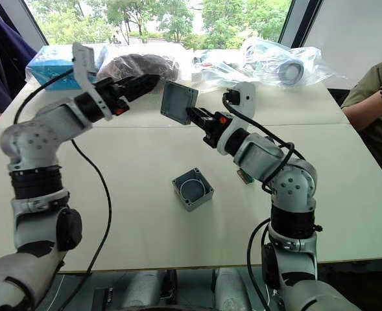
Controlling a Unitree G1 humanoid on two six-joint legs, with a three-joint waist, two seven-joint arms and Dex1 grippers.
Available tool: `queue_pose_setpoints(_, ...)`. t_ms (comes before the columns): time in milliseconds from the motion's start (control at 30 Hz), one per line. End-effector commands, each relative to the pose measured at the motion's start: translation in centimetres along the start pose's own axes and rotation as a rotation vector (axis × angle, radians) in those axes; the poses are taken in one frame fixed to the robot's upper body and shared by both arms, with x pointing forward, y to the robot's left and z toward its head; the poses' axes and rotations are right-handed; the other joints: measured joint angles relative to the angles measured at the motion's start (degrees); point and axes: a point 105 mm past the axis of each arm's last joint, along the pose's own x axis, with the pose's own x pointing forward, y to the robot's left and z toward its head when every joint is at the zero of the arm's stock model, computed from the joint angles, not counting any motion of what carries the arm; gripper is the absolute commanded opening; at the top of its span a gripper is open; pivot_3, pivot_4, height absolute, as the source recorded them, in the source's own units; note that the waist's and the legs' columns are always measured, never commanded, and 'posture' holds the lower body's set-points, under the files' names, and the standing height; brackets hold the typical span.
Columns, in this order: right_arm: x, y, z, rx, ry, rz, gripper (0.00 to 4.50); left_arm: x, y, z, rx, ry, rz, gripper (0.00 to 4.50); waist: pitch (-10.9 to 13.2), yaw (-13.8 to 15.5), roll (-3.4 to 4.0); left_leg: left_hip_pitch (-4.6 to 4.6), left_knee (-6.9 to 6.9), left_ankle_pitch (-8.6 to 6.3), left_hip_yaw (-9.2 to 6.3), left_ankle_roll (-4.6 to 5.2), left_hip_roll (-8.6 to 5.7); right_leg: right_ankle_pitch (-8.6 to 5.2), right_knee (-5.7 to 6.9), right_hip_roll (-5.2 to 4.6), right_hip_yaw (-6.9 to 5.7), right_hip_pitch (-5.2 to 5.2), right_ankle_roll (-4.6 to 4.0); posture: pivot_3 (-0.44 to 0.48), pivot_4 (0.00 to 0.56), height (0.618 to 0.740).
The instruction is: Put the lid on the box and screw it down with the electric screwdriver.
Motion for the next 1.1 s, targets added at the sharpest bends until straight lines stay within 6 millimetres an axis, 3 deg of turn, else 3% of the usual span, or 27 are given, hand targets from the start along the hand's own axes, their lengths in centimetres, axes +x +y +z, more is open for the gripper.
queue_pose_setpoints(33, -2.4, 1.2, 1.8, -0.135, -0.084, 0.023, 0.11, -0.1, -0.6, 1.1, 0.036, -0.009, -0.032, 4.43, 0.00, 0.36, 0.00, 0.00, 0.01, 0.00, -0.01, 0.00, -0.01, 0.00, -0.01, -0.01, -0.01, 0.02, 0.00, 0.000, 0.150, 0.740)
queue_pose_setpoints(67, -3.1, 1.3, 1.9, -0.171, -0.093, 0.020, 0.11, -0.1, -0.4, 1.0, 0.037, -0.001, -0.028, 4.43, 0.00, 0.38, 0.00, -0.01, 0.01, 0.00, -0.02, 0.01, -0.04, 0.00, -0.02, -0.02, -0.02, 0.04, 0.00, 0.000, 0.150, 0.740)
queue_pose_setpoints(167, -5.2, 1.8, 2.5, -0.333, -0.143, -0.004, 0.11, 0.1, -0.2, 0.2, 0.043, 0.033, -0.037, 3.75, 0.01, 0.38, -0.01, -0.02, 0.03, -0.01, -0.02, 0.02, -0.06, 0.00, -0.05, -0.04, -0.01, 0.05, 0.00, 0.000, 0.150, 0.740)
queue_pose_setpoints(433, -8.9, 3.6, -2.9, -1.157, 0.007, 0.006, 0.11, 1.8, -2.4, -3.4, 0.086, 0.184, -0.176, 0.61, 0.04, 0.00, -0.06, 0.00, 0.02, -0.01, -0.03, 0.01, -0.05, -0.04, -0.05, 0.02, 0.01, 0.03, 0.06, 0.000, 0.150, 0.740)
queue_pose_setpoints(500, -9.3, 3.4, -4.0, -1.297, 0.007, 0.006, 0.11, 2.0, -3.0, -4.2, 0.103, 0.231, -0.216, 0.09, 0.07, 0.01, -0.11, -0.01, 0.01, -0.01, -0.02, 0.00, -0.07, -0.08, -0.06, 0.03, 0.02, 0.01, 0.11, 0.000, 0.150, 0.740)
queue_pose_setpoints(600, -9.7, 3.0, -5.5, -1.564, 0.007, 0.016, 0.11, 2.1, -3.9, -5.6, 0.136, 0.322, -0.285, 0.09, 0.06, 0.02, -0.11, 0.00, 0.04, 0.01, 0.00, -0.03, -0.06, -0.08, -0.04, 0.02, 0.04, 0.01, 0.12, 0.000, 0.150, 0.740)
queue_pose_setpoints(800, -9.7, 2.7, -8.5, -1.819, 0.013, 0.066, 0.11, 2.2, -5.4, -8.3, 0.278, 0.472, -0.416, 0.09, 0.06, 0.17, -0.11, 0.01, 0.07, 0.05, -0.03, -0.10, -0.04, -0.09, -0.04, 0.04, 0.00, 0.04, 0.13, 0.000, 0.150, 0.740)
queue_pose_setpoints(1100, -9.9, 2.3, -10.1, -1.861, 0.034, 0.023, 0.11, 1.5, -6.0, -11.1, 0.367, 0.596, -0.542, 0.09, 0.06, 0.23, -0.11, 0.03, 0.10, 0.07, -0.06, -0.12, -0.03, -0.10, -0.03, 0.05, -0.04, 0.10, 0.13, 0.000, 0.150, 0.740)
